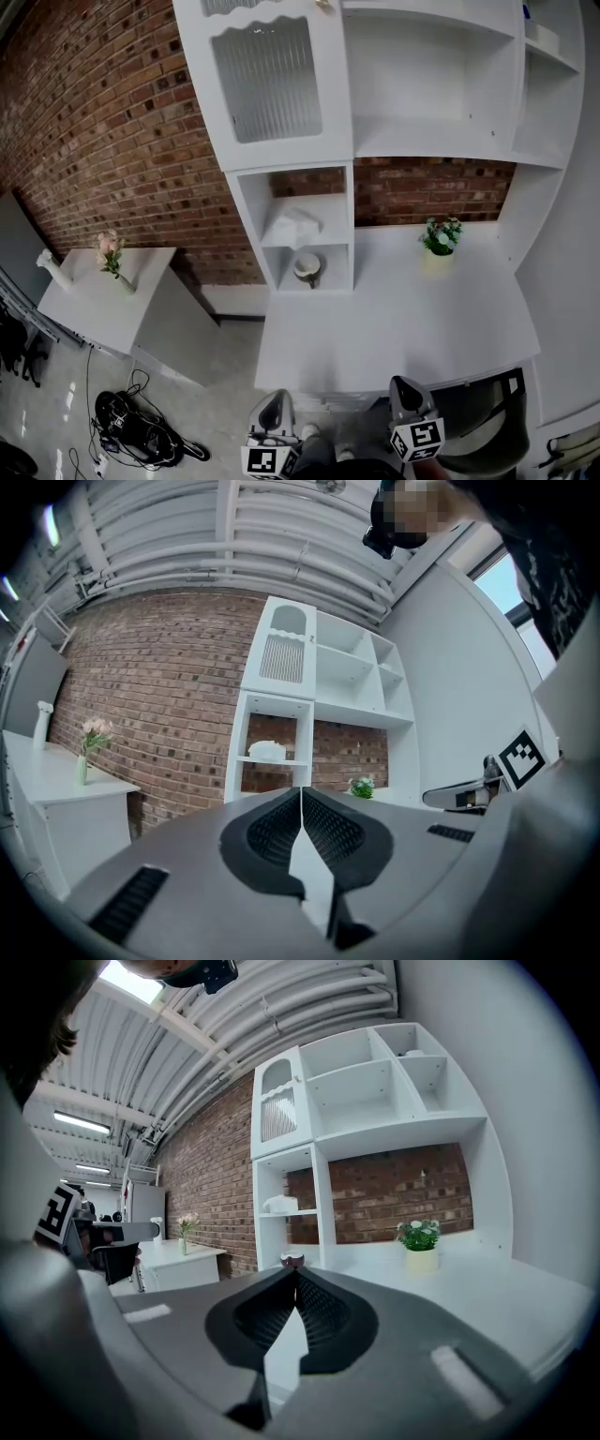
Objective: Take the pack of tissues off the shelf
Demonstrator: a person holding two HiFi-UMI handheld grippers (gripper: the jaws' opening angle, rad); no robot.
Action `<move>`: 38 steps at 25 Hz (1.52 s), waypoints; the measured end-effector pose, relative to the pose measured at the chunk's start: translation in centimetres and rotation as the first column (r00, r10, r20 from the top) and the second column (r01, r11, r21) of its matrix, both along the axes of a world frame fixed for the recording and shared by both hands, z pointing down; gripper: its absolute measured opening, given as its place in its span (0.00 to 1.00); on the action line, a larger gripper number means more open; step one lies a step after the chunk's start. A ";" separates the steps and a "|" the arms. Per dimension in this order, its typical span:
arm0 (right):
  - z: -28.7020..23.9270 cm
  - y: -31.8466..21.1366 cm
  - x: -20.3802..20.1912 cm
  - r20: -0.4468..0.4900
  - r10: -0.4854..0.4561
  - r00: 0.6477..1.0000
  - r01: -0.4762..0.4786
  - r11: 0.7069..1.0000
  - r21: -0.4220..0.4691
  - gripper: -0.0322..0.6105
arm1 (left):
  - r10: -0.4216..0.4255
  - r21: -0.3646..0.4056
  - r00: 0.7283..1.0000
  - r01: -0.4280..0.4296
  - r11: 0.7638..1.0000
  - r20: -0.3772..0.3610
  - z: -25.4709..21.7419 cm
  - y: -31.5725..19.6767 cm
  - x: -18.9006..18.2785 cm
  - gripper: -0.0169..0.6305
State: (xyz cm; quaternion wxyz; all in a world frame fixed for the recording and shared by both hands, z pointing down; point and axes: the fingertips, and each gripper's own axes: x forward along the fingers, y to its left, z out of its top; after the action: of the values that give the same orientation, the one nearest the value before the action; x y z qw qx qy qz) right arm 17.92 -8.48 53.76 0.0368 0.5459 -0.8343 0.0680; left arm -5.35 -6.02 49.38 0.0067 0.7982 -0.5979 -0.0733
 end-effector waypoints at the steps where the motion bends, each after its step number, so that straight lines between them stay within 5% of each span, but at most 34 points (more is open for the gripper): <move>1: 0.0 -0.2 -0.1 0.001 0.000 1.000 0.000 1.000 0.001 0.05 | 0.001 0.000 1.000 -0.001 1.000 -0.002 0.1 -0.2 -0.1 0.05; 5: -0.1 -1.3 -0.8 0.005 0.006 1.000 -0.006 1.000 0.003 0.06 | 0.012 -0.063 0.999 -0.010 0.998 0.033 0.8 -1.2 -0.5 0.05; 24: -1.3 -9.5 -5.3 -0.008 0.038 0.999 -0.038 0.999 -0.008 0.06 | 0.042 -0.100 0.999 -0.041 0.994 0.007 1.0 -11.0 -5.1 0.05; 38: -2.2 -15.9 -9.2 0.023 0.099 0.995 -0.099 0.995 -0.003 0.06 | 0.150 -0.056 0.989 -0.149 0.987 0.017 0.0 -18.2 -8.6 0.05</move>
State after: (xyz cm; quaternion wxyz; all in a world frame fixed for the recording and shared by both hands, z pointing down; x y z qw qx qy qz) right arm 8.71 -24.41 51.53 0.0245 0.5859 -0.8064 0.0770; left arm -13.99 -24.25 49.34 0.0278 0.8410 -0.5382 -0.0476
